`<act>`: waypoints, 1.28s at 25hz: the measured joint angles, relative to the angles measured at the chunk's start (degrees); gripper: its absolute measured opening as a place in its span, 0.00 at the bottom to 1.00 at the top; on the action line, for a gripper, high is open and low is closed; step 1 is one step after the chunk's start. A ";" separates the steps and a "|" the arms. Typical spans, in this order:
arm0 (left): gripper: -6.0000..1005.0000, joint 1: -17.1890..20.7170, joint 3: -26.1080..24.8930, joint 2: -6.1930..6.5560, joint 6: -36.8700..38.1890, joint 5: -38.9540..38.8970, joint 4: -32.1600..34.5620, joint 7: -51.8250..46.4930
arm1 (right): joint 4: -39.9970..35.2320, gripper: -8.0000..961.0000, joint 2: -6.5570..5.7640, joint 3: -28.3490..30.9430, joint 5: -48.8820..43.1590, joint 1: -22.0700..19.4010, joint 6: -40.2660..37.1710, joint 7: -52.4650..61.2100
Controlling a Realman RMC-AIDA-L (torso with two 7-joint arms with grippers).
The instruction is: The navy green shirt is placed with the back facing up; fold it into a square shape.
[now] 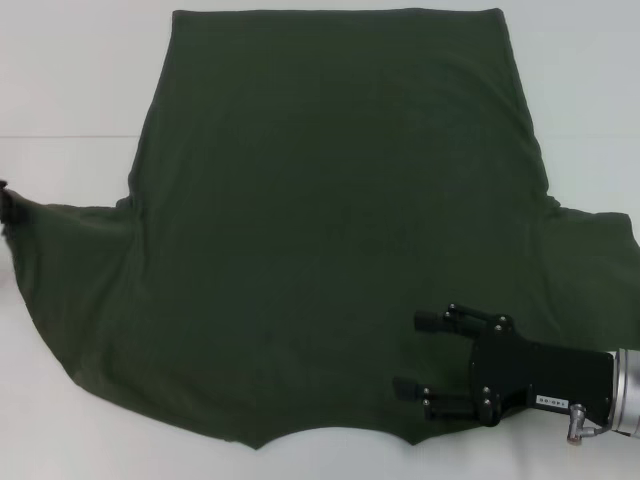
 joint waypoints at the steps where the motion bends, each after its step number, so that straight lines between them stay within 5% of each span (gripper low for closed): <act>1: 0.02 -0.28 0.00 -0.29 0.19 -0.01 0.49 0.00 | 0.00 0.95 0.00 0.00 0.00 0.00 0.00 0.00; 6: 0.02 -2.28 0.53 -1.87 1.41 -0.02 1.84 -0.06 | 0.00 0.95 0.03 -0.02 0.00 0.23 0.14 0.00; 10: 0.02 -3.75 2.66 -4.30 1.65 -0.02 1.85 -0.09 | 0.06 0.95 0.09 -0.02 -0.01 0.36 0.30 0.00; 17: 0.02 -4.70 8.70 -11.43 -4.05 -0.19 0.69 0.29 | 0.17 0.95 0.09 -0.02 -0.01 0.46 0.49 0.00; 23: 0.07 -4.46 11.71 -11.57 -8.19 -2.59 -5.72 0.04 | 0.17 0.95 0.09 0.07 -0.01 0.35 0.53 0.03; 32: 0.19 -1.43 11.22 -11.35 -9.62 -9.10 -6.51 3.87 | 0.16 0.95 0.09 0.04 -0.01 0.48 0.53 0.01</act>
